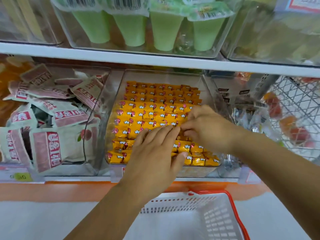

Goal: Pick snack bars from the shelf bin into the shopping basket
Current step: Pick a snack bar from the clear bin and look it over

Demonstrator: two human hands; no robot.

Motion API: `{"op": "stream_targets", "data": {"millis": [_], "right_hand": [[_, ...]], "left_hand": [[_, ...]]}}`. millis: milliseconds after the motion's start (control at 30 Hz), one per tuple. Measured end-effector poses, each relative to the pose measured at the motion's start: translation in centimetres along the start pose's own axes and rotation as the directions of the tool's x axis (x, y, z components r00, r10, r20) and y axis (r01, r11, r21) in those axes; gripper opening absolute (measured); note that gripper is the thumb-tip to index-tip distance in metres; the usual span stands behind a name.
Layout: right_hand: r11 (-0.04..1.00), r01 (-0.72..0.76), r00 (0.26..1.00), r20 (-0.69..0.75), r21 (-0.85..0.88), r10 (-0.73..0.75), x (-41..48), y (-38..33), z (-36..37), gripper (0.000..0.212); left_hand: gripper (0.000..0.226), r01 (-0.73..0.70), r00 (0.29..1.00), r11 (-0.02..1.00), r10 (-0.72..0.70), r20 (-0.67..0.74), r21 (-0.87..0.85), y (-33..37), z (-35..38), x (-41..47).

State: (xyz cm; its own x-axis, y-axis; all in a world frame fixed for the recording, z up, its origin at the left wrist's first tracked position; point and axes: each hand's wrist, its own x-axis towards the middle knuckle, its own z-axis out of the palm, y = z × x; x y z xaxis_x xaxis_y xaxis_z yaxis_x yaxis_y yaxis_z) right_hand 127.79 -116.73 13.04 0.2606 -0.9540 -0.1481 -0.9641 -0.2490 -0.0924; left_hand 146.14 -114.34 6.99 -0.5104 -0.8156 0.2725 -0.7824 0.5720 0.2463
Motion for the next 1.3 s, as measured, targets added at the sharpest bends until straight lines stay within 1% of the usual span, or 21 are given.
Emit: {"op": "stream_targets", "data": {"millis": [67,133,200,300,367,400,467,533,567,600,667,733,800,833,900,967,1000,1067,1167,1233,1300], "right_hand": [[0.997,-0.033,0.998,-0.048,0.067,0.036,-0.3,1.0,-0.4,0.029],[0.999,-0.037,0.997,-0.062,0.021,0.039,-0.6,1.0,-0.5,0.035],[0.996,-0.079,0.997,-0.026,-0.036,0.078,-0.6,0.6,-0.3,0.04],[0.985,-0.119,0.993,-0.038,-0.121,0.115,-0.3,0.2,-0.4,0.027],[0.985,-0.138,0.988,-0.085,-0.102,0.129,-0.6,-0.1,-0.4,0.011],[0.987,-0.148,0.981,-0.132,-0.066,0.139,-1.2,-0.3,-0.2,0.005],[0.994,-0.111,0.946,-0.306,0.014,0.11,-2.5,-0.5,0.9,0.003],[0.985,-0.042,0.865,-0.487,0.164,0.118,-4.3,-0.8,1.8,0.006],[0.96,-0.012,0.824,-0.541,0.281,0.168,-5.2,-0.9,1.9,0.006],[0.917,0.028,0.788,-0.573,0.399,0.225,-6.0,-0.9,2.0,0.006],[0.812,0.112,0.745,-0.589,0.573,0.313,-7.3,-1.4,1.9,0.019],[0.664,0.257,0.698,-0.61,0.702,0.374,-8.8,-2.4,1.7,0.03],[0.462,0.41,0.661,-0.605,0.787,0.444,-10.5,-3.8,1.6,0.031],[0.367,0.443,0.66,-0.574,0.818,0.484,-11.2,-4.4,1.7,0.029],[0.202,0.44,0.686,-0.472,0.875,0.553,-12.4,-5.5,2.2,0.02],[0.049,0.391,0.733,-0.343,0.919,0.587,-13.5,-6.2,2.8,0.008],[-0.008,0.35,0.761,-0.28,0.937,0.585,-13.9,-6.4,3.0,0.006],[-0.061,0.254,0.811,-0.178,0.965,0.558,-14.7,-6.4,3.3,0.012],[-0.117,0.186,0.864,-0.106,0.976,0.492,-15.2,-6.7,3.5,0.012],[-0.103,0.171,0.875,-0.103,0.98,0.474,-15.2,-7.0,3.7,0.025],[-0.132,0.154,0.895,-0.081,0.979,0.438,-15.0,-7.1,3.8,0.037]], "left_hand": [[0.056,-0.041,0.999,0.999,0.041,-0.003,-0.024,0.1,0.1,0.0],[0.053,-0.099,0.995,0.995,0.099,-0.001,-0.009,0.2,0.4,0.1],[0.052,-0.113,0.994,0.994,0.113,0.009,0.003,0.2,0.7,0.2],[0.056,-0.097,0.995,0.995,0.097,0.037,-0.003,0.2,0.8,0.2],[0.057,-0.09,0.995,0.996,0.09,0.038,-0.007,0.2,0.8,0.2],[0.057,-0.082,0.996,0.996,0.083,0.035,-0.015,0.2,0.8,0.2],[0.056,-0.063,0.997,0.998,0.064,0.045,-0.026,0.1,0.7,0.3],[0.06,-0.054,0.996,0.998,0.056,0.067,-0.039,0.3,0.3,0.3],[0.064,-0.052,0.995,0.997,0.056,0.081,-0.054,0.4,0.0,0.3],[0.07,-0.047,0.995,0.996,0.053,0.089,-0.076,0.5,-0.2,0.2],[0.078,-0.011,0.994,0.99,0.026,0.105,-0.142,0.8,-0.8,-0.2],[0.078,0.049,0.994,0.961,-0.02,0.107,-0.273,1.5,-1.8,-0.8],[0.071,0.121,0.988,0.885,-0.065,0.138,-0.449,2.4,-2.9,-1.6],[0.064,0.154,0.984,0.824,-0.08,0.157,-0.545,2.6,-3.1,-2.1],[0.045,0.207,0.977,0.648,-0.1,0.187,-0.733,2.9,-3.5,-3.0],[0.029,0.275,0.962,0.489,-0.147,0.232,-0.828,3.1,-4.1,-4.0],[0.026,0.318,0.947,0.412,-0.167,0.273,-0.854,3.2,-4.5,-4.6],[0.025,0.384,0.921,0.288,-0.184,0.342,-0.877,3.3,-5.2,-5.7],[0.026,0.424,0.898,0.203,-0.221,0.381,-0.882,3.1,-5.5,-6.9],[0.028,0.441,0.885,0.163,-0.243,0.398,-0.882,2.5,-5.8,-7.4],[0.032,0.444,0.877,0.08,-0.245,0.415,-0.892,1.8,-6.4,-7.8]]}}
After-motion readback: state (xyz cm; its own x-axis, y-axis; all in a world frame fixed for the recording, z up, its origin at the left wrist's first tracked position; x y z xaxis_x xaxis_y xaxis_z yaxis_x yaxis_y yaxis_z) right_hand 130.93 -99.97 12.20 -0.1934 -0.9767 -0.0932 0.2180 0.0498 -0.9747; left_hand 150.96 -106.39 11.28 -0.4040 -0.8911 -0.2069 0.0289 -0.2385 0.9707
